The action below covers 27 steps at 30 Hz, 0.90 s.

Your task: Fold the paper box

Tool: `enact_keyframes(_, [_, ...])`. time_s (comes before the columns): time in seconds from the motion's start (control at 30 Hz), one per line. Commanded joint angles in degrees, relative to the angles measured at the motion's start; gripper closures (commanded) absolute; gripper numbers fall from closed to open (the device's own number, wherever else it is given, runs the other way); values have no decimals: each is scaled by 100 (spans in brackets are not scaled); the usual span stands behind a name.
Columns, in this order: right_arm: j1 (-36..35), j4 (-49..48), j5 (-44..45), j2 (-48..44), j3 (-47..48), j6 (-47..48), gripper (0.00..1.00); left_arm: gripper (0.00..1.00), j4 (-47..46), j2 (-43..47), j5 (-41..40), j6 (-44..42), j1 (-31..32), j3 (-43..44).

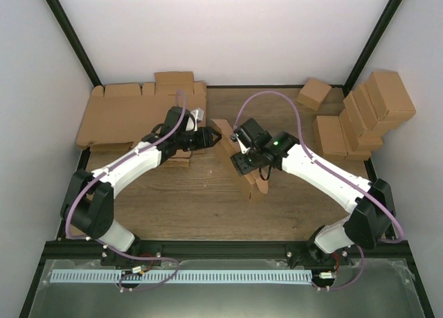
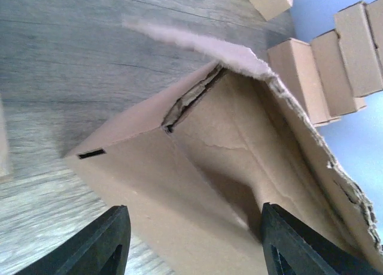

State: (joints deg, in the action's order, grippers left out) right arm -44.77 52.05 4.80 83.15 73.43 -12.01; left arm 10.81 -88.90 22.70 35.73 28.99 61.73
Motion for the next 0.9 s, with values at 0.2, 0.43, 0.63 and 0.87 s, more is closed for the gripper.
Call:
enact_keyframes(0.2, [-41,225,319,-358,42,109,44,30,1373,611,-1062,-803,-226,830])
enact_keyframes(0.43, [-36,402,230,-543,31,202,47,30,1430,708,-946,-1136,-690,1112])
enact_keyframes(0.63, [-40,446,95,-661,3,275,47,31,839,959,-1051,-2013,-743,916])
enact_keyframes(0.87, [-34,352,-79,-642,-59,287,47,30,123,1319,-1041,-2706,-738,491])
